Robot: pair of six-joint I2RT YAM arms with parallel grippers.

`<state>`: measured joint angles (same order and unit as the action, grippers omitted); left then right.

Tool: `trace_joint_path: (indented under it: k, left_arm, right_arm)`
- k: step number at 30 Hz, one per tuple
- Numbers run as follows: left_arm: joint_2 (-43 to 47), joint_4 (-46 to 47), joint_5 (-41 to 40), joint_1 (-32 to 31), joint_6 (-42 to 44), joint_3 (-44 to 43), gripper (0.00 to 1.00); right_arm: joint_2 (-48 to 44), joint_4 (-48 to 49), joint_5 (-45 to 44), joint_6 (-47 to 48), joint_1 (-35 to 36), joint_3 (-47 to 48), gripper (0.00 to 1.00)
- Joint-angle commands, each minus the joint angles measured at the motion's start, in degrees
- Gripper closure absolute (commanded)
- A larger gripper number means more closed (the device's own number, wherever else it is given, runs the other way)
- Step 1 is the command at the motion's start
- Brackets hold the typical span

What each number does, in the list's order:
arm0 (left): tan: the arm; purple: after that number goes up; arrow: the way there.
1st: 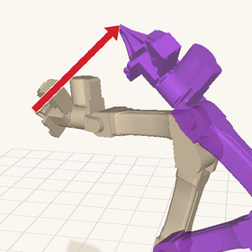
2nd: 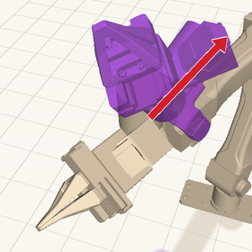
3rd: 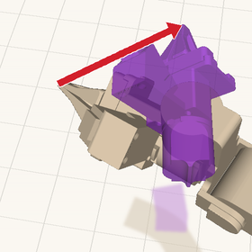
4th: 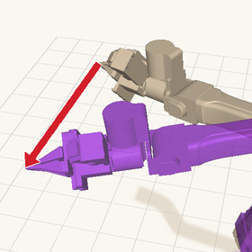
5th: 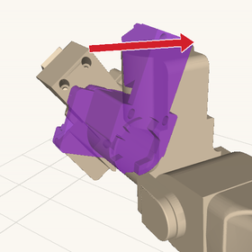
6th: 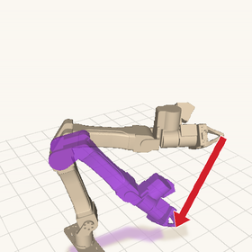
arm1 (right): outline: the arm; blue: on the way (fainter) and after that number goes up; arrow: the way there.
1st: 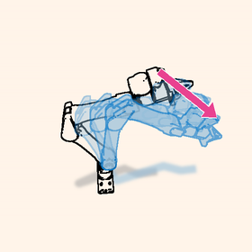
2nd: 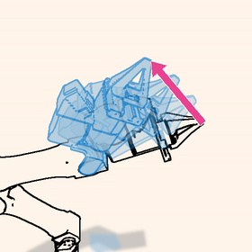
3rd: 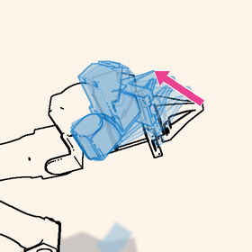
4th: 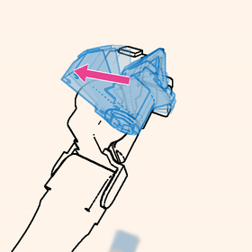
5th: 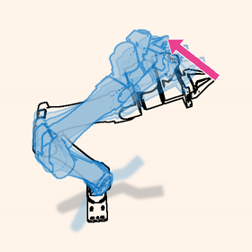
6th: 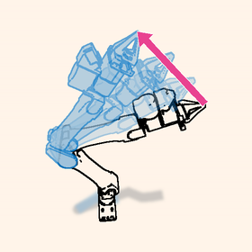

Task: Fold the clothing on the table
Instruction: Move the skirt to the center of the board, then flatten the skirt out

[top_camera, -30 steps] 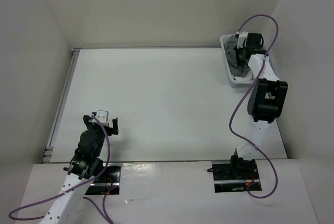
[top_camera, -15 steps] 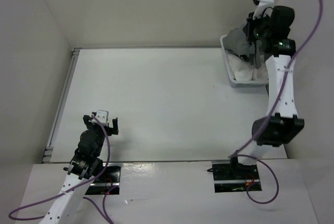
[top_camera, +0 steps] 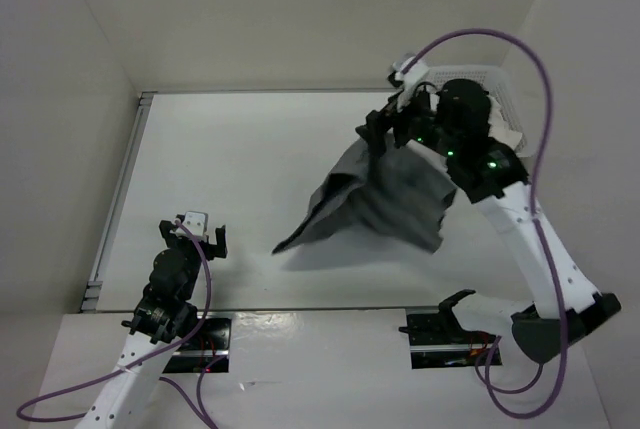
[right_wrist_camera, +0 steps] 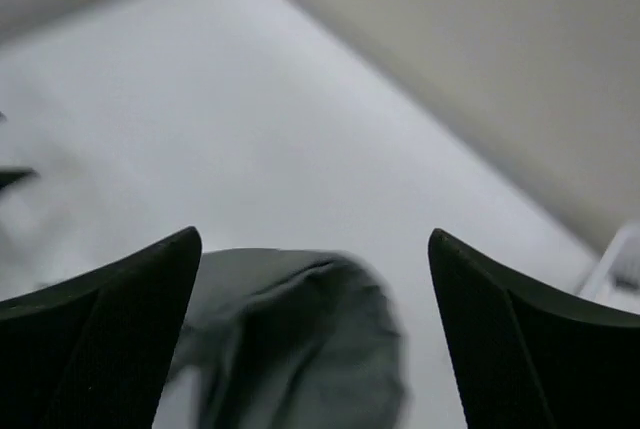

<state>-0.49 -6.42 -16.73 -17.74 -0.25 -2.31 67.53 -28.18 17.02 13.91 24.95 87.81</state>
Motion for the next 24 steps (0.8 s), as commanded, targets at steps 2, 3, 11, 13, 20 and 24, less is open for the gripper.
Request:
trace_joint_path:
  k: [2,3,11,13,20,24]
  left_arm:
    - [6.91,1.58,-0.67,-0.19,-0.63,2.13,0.0]
    - [6.91,1.58,-0.67,-0.19,-0.63,2.13,0.0]
    - [6.91,1.58,-0.67,-0.19,-0.63,2.13,0.0]
    - [6.91,1.58,-0.67,-0.19,-0.63,2.13,0.0]
    - [6.91,1.58,-0.67,-0.19,-0.63,2.13,0.0]
    - [6.91,1.58,-0.67,-0.19,-0.63,2.13,0.0]
  right_arm:
    - [3.14,4.63,-14.19,1.03,0.36,-13.27,0.01]
    - [3.14,4.63,-15.25,1.03,0.36,-14.32,0.01]
    - [6.56,2.44,-14.04,3.58,0.36,-16.97,0.01]
    - [7.27,-0.89,-12.1,6.98,0.36,-16.18,0.01]
    - [2.71,-4.33,-8.14,14.2,0.89,-20.13,0.01]
    - [-2.21,-7.49,-8.67,12.55,0.89,-21.54,0.01]
